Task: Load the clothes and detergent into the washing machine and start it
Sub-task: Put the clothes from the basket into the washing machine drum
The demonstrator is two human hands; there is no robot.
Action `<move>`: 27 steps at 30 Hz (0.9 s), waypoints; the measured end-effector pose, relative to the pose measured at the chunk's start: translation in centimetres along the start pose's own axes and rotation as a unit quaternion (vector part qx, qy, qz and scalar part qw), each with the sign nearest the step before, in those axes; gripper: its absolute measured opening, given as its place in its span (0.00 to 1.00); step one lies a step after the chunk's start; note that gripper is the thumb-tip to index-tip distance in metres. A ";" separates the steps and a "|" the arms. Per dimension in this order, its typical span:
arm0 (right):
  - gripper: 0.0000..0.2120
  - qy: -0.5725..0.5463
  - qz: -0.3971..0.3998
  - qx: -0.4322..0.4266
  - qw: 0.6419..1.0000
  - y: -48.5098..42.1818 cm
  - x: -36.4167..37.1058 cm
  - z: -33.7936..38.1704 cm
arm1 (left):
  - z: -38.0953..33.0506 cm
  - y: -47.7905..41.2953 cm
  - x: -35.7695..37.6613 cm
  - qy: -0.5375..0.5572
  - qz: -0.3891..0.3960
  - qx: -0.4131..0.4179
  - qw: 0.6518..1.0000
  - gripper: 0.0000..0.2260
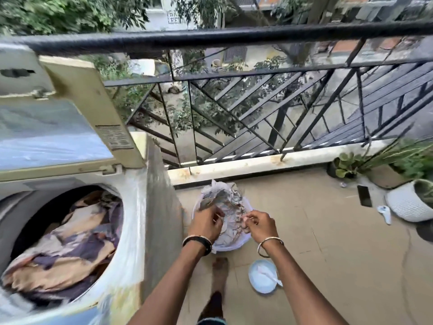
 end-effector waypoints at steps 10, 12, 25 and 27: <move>0.05 0.107 0.040 0.125 0.986 -16.9 1.8 -6.4 | 3.2 -15.4 8.9 -0.012 0.067 -0.097 0.993 0.07; 0.07 0.119 0.049 0.142 0.982 -21.0 2.9 -7.9 | 4.3 -18.5 10.8 -0.012 0.078 -0.117 0.990 0.06; 0.24 0.229 0.051 0.112 0.966 -37.6 11.5 -16.9 | 12.7 -30.9 21.3 -0.027 0.106 -0.151 0.983 0.09; 0.20 0.274 0.046 0.100 0.955 -38.4 12.5 -17.8 | 13.7 -31.3 22.2 -0.029 0.106 -0.152 0.982 0.08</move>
Point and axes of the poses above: each hand's wrist, its own y-axis away from the middle knuckle, its own x-axis out of the palm, z = x × y, the point moved 1 cm from there along -y, towards the middle knuckle, and after that the axes turned 11 degrees about -y, right-handed, at the moved point
